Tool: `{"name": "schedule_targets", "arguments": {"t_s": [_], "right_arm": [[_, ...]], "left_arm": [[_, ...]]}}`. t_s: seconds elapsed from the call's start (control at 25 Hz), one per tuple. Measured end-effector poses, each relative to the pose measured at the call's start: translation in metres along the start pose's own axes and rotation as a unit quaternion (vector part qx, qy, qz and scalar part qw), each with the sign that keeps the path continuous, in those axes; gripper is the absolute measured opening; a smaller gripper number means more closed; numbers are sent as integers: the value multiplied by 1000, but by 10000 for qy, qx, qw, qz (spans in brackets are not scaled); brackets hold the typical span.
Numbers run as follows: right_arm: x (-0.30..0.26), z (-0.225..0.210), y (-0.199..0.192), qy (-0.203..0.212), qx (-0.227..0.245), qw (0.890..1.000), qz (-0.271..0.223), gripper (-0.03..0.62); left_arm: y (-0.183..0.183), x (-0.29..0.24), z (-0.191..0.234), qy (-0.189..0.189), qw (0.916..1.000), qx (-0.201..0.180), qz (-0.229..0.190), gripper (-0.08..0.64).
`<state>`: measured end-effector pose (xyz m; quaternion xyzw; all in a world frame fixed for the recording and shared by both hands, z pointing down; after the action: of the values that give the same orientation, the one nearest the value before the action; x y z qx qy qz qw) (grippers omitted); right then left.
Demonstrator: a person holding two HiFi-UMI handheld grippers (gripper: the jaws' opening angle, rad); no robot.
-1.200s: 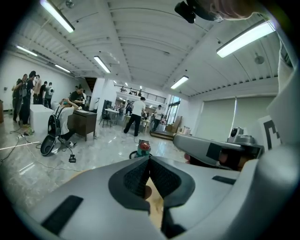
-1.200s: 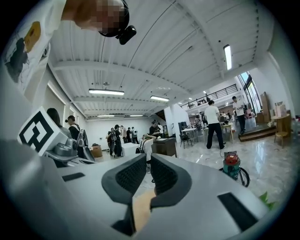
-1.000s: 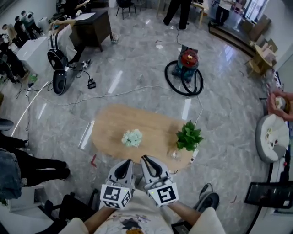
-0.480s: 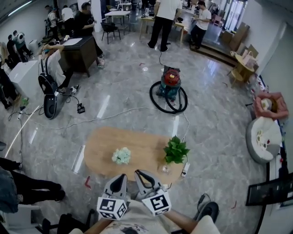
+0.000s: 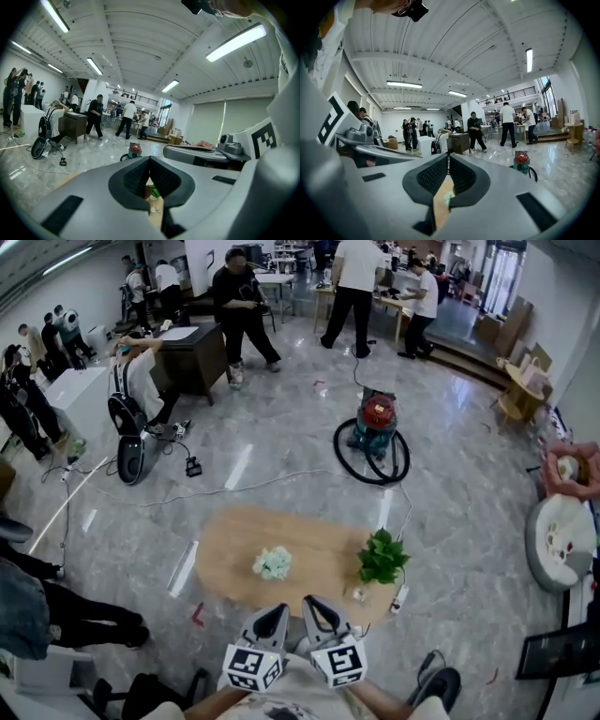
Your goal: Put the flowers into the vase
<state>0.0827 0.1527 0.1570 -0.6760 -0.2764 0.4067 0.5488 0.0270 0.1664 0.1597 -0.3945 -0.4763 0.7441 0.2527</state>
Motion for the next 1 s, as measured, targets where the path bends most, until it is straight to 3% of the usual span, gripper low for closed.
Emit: {"name": "schedule_targets", "arguments": {"t_s": [0.2,0.64,1.0], "right_arm": [[4,10,-2,122,252,9995,114,12],[5,10,-7,250,-41,9997,56,12],[2,11,1,368,13,9993,-16,12]], "left_arm": [[0,6,-4,75,10000,-3,-32,8],[-3,3,-5,50,10000,-66,41,8],[1,4,-8,63,9999,-102,54,8]]}}
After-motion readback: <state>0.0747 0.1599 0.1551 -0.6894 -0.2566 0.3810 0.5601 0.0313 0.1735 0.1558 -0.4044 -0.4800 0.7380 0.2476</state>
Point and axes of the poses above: the fingertips, and each gripper's own axes: x backward along the fingers, z to its left, y out of its top, the point moved 1 cm from there along x, backward along the fingers, and after that the axes turned 4 degrees about z, right-handed, at the moved point
